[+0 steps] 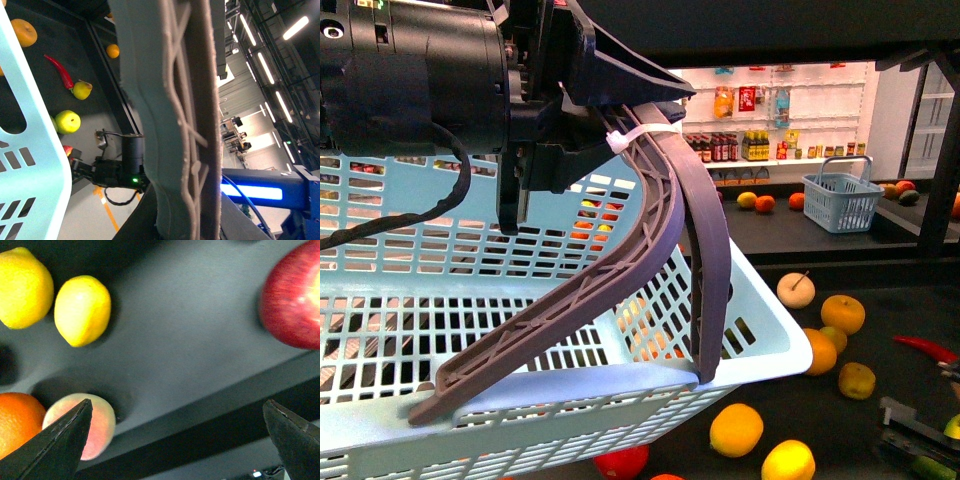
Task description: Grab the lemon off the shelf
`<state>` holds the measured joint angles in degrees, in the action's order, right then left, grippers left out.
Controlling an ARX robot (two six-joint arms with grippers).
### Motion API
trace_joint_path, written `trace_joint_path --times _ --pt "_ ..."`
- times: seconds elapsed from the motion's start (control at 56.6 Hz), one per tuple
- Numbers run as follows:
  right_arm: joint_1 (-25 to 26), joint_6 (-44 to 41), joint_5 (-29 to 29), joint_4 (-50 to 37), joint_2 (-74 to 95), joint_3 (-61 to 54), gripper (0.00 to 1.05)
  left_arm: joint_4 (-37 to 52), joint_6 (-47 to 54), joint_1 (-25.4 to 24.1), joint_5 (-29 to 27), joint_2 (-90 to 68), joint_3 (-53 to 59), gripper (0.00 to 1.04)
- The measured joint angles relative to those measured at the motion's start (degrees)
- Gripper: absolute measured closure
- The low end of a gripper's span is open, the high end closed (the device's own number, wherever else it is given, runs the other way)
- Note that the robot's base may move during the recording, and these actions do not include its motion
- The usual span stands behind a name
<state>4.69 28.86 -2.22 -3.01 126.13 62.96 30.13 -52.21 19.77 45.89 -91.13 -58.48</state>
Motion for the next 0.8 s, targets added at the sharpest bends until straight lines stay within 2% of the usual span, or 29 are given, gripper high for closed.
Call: trace_joint_path --times 0.141,0.336,0.796 --pt "-4.24 4.68 3.13 5.51 10.21 13.64 0.02 0.00 0.00 0.00 0.04 0.00 0.00 0.95" --pt "-5.38 9.18 3.96 9.01 18.84 24.44 0.02 0.00 0.00 0.00 0.09 0.00 0.00 0.95" --pt "-7.39 13.25 3.74 14.62 28.65 38.99 0.02 0.00 -0.02 0.00 0.17 0.00 0.00 0.95"
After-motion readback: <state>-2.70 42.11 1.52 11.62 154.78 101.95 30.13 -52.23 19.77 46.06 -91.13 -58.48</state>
